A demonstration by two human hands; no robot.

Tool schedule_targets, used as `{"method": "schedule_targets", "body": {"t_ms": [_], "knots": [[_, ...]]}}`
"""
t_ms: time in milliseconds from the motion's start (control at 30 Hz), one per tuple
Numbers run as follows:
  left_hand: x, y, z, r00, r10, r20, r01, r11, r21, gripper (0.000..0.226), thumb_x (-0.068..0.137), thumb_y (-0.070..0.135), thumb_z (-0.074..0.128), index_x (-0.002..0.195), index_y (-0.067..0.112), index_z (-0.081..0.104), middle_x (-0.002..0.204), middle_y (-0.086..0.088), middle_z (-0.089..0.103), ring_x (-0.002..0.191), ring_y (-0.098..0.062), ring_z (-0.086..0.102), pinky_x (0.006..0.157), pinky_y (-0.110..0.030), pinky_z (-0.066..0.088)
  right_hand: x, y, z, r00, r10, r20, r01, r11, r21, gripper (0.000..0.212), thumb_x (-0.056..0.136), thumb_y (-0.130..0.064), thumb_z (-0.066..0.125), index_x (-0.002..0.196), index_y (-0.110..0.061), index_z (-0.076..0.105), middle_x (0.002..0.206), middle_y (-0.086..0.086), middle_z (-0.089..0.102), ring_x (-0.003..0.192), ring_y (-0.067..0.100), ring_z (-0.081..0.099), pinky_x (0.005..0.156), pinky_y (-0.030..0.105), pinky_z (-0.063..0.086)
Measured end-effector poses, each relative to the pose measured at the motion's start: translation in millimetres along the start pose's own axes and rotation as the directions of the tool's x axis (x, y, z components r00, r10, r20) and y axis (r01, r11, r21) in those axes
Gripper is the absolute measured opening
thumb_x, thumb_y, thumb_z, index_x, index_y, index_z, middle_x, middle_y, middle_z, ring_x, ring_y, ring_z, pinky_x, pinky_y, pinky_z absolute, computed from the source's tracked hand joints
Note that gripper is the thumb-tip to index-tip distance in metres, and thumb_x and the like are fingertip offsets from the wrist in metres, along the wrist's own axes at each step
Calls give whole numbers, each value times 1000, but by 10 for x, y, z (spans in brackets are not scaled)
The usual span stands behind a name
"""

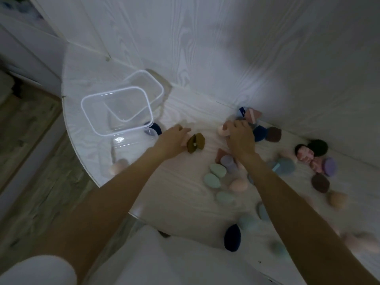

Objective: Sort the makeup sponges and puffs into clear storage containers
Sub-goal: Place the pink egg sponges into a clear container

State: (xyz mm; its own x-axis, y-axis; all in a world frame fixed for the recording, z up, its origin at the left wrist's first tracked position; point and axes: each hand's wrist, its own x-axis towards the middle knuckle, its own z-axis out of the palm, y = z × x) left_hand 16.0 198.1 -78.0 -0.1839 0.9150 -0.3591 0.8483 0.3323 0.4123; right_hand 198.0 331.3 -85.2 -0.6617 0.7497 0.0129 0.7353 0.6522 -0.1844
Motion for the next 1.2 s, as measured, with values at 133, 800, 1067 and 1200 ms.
{"method": "schedule_targets", "body": {"t_ms": [133,800,1067,1200], "knots": [[-268,68,-119,984,35,-175,-77,969,-237,61,80,20,71,135,14,44,123,-9,45,106,-22,50,89,-20,40,-89,-86,-64,1000,-23,5,23,1000,13,20,73,-8,62,91,-7,54,85,14,56,75,29,52,63,31,35],[-1405,-1013,-69,947,-45,-318,-9,986,-165,24,90,13,54,109,21,66,120,-3,56,95,-19,61,77,-23,46,-801,-1823,-143,993,-36,117,-58,699,713,28,81,-17,68,105,-15,55,102,-1,51,87,11,47,65,8,35],[-1594,-1070,-133,980,-98,-176,89,994,-57,31,93,31,50,122,26,57,131,7,53,105,-22,59,79,-33,46,-758,-1861,-84,978,-76,192,-84,704,705,38,84,-2,59,119,-16,58,119,6,47,100,20,55,89,29,49],[-1699,-1078,-96,990,-83,-115,83,997,2,50,85,43,59,130,24,48,134,6,48,112,-21,53,81,-35,47,-674,-1955,-84,977,-108,185,-36,767,640,38,85,-6,60,122,-15,57,118,8,50,97,21,56,88,33,50]]}}
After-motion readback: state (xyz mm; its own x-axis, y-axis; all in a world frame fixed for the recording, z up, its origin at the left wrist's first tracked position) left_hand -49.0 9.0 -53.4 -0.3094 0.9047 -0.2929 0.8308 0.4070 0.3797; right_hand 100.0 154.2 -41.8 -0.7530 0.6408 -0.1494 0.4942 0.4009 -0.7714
